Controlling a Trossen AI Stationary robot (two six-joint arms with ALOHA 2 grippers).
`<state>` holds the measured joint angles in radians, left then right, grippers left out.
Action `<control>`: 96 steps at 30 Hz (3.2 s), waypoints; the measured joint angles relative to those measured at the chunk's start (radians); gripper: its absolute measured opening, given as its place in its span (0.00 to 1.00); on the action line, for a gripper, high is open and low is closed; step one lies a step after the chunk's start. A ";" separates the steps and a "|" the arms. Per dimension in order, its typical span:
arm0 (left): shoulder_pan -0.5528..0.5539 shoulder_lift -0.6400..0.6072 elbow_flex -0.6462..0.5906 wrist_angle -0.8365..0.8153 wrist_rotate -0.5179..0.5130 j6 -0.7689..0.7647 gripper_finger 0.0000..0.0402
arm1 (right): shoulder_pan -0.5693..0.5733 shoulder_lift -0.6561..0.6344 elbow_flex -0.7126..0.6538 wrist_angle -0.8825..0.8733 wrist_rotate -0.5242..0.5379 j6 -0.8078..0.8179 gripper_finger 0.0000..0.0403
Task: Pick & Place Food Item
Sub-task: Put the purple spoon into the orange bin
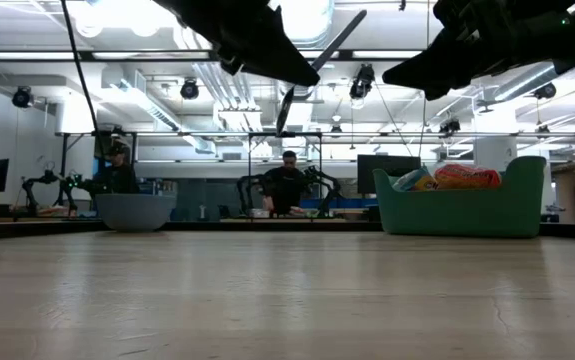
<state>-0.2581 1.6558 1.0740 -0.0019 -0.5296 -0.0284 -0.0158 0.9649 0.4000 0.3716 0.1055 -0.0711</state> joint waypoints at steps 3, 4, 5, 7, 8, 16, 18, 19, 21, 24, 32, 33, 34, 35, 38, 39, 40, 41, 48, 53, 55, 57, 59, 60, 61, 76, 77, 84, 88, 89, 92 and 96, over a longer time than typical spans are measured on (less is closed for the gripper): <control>0.009 -0.001 0.000 0.024 0.007 -0.005 0.04 | 0.000 0.000 0.000 0.000 0.000 0.000 0.08; 0.011 -0.002 0.000 0.031 0.007 -0.005 0.04 | 0.000 0.000 0.000 0.000 0.000 0.000 0.08; 0.013 -0.003 0.000 0.042 0.006 -0.001 0.04 | 0.000 0.000 0.000 0.000 0.000 0.000 0.08; 0.015 -0.003 0.000 0.055 0.012 0.012 0.04 | 0.000 0.000 0.000 0.000 0.000 0.000 0.08; 0.015 -0.003 0.000 0.061 0.028 0.020 0.04 | 0.000 0.000 0.000 0.000 0.000 0.000 0.08; 0.026 -0.003 -0.001 0.134 0.112 0.026 0.04 | 0.000 0.000 0.000 0.000 0.000 0.000 0.08; 0.026 -0.003 -0.001 0.133 0.112 0.025 0.04 | 0.000 0.000 0.000 0.000 0.000 0.000 0.08; 0.026 -0.003 -0.001 0.130 0.112 0.025 0.04 | 0.000 0.000 0.000 0.001 0.000 0.000 0.08; 0.026 -0.003 -0.001 0.124 0.112 0.025 0.04 | 0.000 0.000 0.000 0.005 0.000 0.000 0.08; 0.027 -0.002 -0.001 0.117 0.112 0.025 0.04 | 0.000 0.000 0.000 0.005 -0.001 0.054 0.08; 0.029 -0.002 -0.001 0.114 0.112 0.021 0.04 | 0.000 0.000 0.000 0.009 -0.001 0.245 0.08; 0.029 -0.002 -0.001 0.113 0.112 0.021 0.04 | 0.000 0.000 0.000 0.008 -0.001 0.245 0.08; 0.029 -0.002 -0.001 0.113 0.112 0.021 0.04 | 0.000 0.000 0.000 0.008 -0.001 0.245 0.08; 0.029 -0.002 -0.001 0.113 0.112 0.021 0.04 | 0.000 0.000 0.000 0.008 -0.001 0.244 0.08; 0.029 -0.002 -0.001 0.113 0.112 0.019 0.04 | -0.003 0.000 0.000 0.009 0.000 0.230 0.08; 0.029 -0.001 -0.001 0.113 0.112 0.019 0.04 | -0.004 0.000 0.000 0.010 0.000 0.236 0.08; 0.029 -0.001 -0.001 0.113 0.112 0.018 0.04 | -0.004 0.000 0.000 0.010 0.000 0.243 0.08; 0.029 -0.001 -0.001 0.112 0.112 0.018 0.04 | -0.004 0.000 0.000 0.007 0.001 0.244 0.08; 0.029 -0.001 -0.001 0.110 0.112 0.018 0.04 | -0.004 0.000 0.000 0.005 -0.005 0.144 0.08; 0.029 -0.001 -0.001 0.110 0.112 0.019 0.04 | -0.004 0.000 0.000 0.005 -0.005 0.139 0.09; 0.029 -0.001 -0.001 0.110 0.112 0.019 0.04 | -0.004 0.000 0.000 0.004 -0.006 0.138 0.09; 0.029 -0.001 -0.001 0.110 0.112 0.019 0.04 | -0.004 0.000 0.000 0.003 -0.006 0.138 0.09; 0.029 -0.001 -0.001 0.110 0.112 0.019 0.04 | -0.004 0.000 0.000 0.001 -0.005 0.138 0.09; 0.029 -0.001 -0.001 0.110 0.112 0.019 0.04 | -0.004 0.000 0.000 -0.002 -0.005 0.139 0.09; 0.029 0.000 -0.001 0.110 0.112 0.019 0.04 | -0.004 0.000 0.000 -0.004 -0.005 0.140 0.09; 0.031 0.000 -0.001 0.110 0.112 0.010 0.04 | -0.004 0.000 0.000 -0.003 -0.002 0.142 0.09; 0.031 0.000 -0.001 0.110 0.112 0.010 0.04 | -0.004 0.000 0.000 -0.003 -0.002 0.142 0.09; 0.031 0.000 -0.002 0.110 0.112 0.025 0.04 | -0.004 0.000 0.000 -0.002 -0.002 0.142 0.09; 0.031 0.000 -0.002 0.110 0.112 0.025 0.04 | -0.004 0.000 0.000 0.002 -0.001 0.146 0.09; 0.031 0.000 -0.002 0.110 0.112 0.025 0.04 | -0.004 0.000 0.000 0.002 -0.001 0.155 0.09; 0.031 0.000 -0.002 0.110 0.112 0.025 0.04 | -0.004 0.000 0.000 0.002 -0.002 0.178 0.09; 0.031 0.000 -0.002 0.110 0.112 0.024 0.04 | -0.004 0.000 0.000 0.001 -0.001 0.147 0.09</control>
<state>-0.2272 1.6558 1.0725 0.1078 -0.4179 -0.0049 -0.0200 0.9649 0.4000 0.3729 0.1043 0.0762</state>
